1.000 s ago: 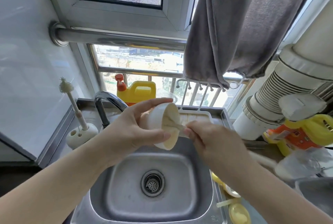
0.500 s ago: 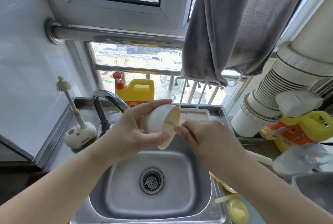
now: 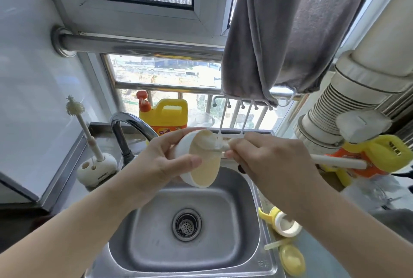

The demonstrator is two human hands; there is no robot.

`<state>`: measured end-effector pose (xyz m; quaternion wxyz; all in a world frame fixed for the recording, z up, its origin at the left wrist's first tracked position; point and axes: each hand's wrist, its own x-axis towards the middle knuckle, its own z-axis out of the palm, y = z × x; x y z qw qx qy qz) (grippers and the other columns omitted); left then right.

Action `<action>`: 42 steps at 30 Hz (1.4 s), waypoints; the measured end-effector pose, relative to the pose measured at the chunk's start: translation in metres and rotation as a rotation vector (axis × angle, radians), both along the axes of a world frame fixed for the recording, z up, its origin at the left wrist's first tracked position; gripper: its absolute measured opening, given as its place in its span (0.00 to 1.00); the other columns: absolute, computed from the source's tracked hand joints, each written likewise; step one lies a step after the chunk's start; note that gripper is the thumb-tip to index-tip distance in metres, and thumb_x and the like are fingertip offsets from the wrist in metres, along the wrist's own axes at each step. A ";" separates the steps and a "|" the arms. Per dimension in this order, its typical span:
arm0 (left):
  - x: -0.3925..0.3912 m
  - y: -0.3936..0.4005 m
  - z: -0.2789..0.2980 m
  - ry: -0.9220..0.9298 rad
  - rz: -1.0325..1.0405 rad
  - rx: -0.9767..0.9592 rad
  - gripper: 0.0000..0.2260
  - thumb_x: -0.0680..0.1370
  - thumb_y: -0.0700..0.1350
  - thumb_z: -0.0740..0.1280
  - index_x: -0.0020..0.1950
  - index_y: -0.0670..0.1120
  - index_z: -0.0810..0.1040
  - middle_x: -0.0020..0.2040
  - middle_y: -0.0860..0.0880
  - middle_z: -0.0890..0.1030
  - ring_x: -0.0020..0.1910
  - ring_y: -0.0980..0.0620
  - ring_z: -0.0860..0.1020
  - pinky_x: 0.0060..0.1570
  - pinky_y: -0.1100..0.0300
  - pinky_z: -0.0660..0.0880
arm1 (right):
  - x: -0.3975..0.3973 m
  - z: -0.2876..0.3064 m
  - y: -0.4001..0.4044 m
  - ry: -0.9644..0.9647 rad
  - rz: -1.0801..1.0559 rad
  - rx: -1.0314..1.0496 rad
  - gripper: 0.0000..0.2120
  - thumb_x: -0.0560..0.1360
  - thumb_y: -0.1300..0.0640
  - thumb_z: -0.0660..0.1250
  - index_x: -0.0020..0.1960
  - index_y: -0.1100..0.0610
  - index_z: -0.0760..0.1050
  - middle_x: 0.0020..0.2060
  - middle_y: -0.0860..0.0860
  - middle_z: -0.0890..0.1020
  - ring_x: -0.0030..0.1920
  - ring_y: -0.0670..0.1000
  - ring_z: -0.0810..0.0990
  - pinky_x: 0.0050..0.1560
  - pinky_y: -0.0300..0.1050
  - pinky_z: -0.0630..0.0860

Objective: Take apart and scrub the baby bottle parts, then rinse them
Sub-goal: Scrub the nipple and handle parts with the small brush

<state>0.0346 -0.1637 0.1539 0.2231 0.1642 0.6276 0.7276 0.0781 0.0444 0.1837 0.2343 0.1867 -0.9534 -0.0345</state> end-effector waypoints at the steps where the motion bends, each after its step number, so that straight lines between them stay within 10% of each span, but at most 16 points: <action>1: 0.000 0.001 0.001 0.028 0.008 0.005 0.31 0.53 0.51 0.81 0.56 0.53 0.82 0.48 0.46 0.82 0.43 0.49 0.82 0.39 0.60 0.79 | -0.001 -0.002 -0.005 -0.055 -0.031 -0.036 0.16 0.78 0.46 0.55 0.40 0.51 0.78 0.30 0.46 0.78 0.28 0.49 0.77 0.25 0.39 0.65; 11: 0.001 0.001 -0.005 0.345 0.186 -0.088 0.33 0.56 0.50 0.77 0.61 0.59 0.76 0.51 0.53 0.79 0.45 0.51 0.81 0.40 0.60 0.79 | 0.007 0.006 -0.016 -1.330 -0.038 -1.061 0.18 0.80 0.47 0.55 0.42 0.55 0.76 0.23 0.47 0.63 0.23 0.46 0.58 0.22 0.35 0.55; 19: 0.006 0.005 -0.018 0.310 0.137 -0.150 0.31 0.59 0.50 0.77 0.60 0.59 0.73 0.55 0.55 0.77 0.49 0.53 0.80 0.45 0.60 0.78 | 0.006 -0.009 -0.017 -1.316 -0.039 -1.317 0.19 0.80 0.47 0.54 0.39 0.56 0.73 0.22 0.47 0.63 0.21 0.44 0.58 0.19 0.32 0.54; 24: 0.005 0.002 -0.016 0.045 -0.006 -0.095 0.41 0.52 0.55 0.83 0.63 0.65 0.73 0.50 0.50 0.84 0.48 0.46 0.83 0.48 0.54 0.80 | 0.002 -0.016 -0.014 -1.221 -0.092 -1.203 0.19 0.79 0.45 0.56 0.38 0.55 0.75 0.22 0.47 0.64 0.21 0.45 0.59 0.20 0.34 0.55; 28: 0.005 0.005 0.002 -0.176 -0.016 0.057 0.28 0.61 0.55 0.78 0.59 0.51 0.77 0.49 0.45 0.82 0.42 0.45 0.83 0.37 0.55 0.81 | 0.000 -0.011 -0.010 -1.176 -0.086 -1.094 0.18 0.80 0.47 0.56 0.40 0.57 0.76 0.20 0.45 0.64 0.20 0.44 0.59 0.20 0.33 0.57; 35: -0.005 0.004 0.012 -0.129 0.050 -0.140 0.33 0.52 0.46 0.78 0.56 0.48 0.76 0.51 0.41 0.77 0.39 0.47 0.83 0.36 0.56 0.80 | 0.002 -0.013 -0.012 -1.074 -0.066 -0.876 0.16 0.79 0.44 0.57 0.40 0.51 0.77 0.19 0.42 0.66 0.24 0.45 0.62 0.28 0.38 0.60; 42: 0.001 0.011 -0.002 -0.166 0.146 -0.044 0.33 0.53 0.50 0.75 0.57 0.45 0.76 0.49 0.41 0.79 0.41 0.47 0.82 0.36 0.56 0.80 | 0.008 -0.013 -0.006 -0.214 -0.154 -0.007 0.17 0.78 0.48 0.53 0.38 0.52 0.74 0.28 0.48 0.76 0.24 0.51 0.76 0.25 0.38 0.59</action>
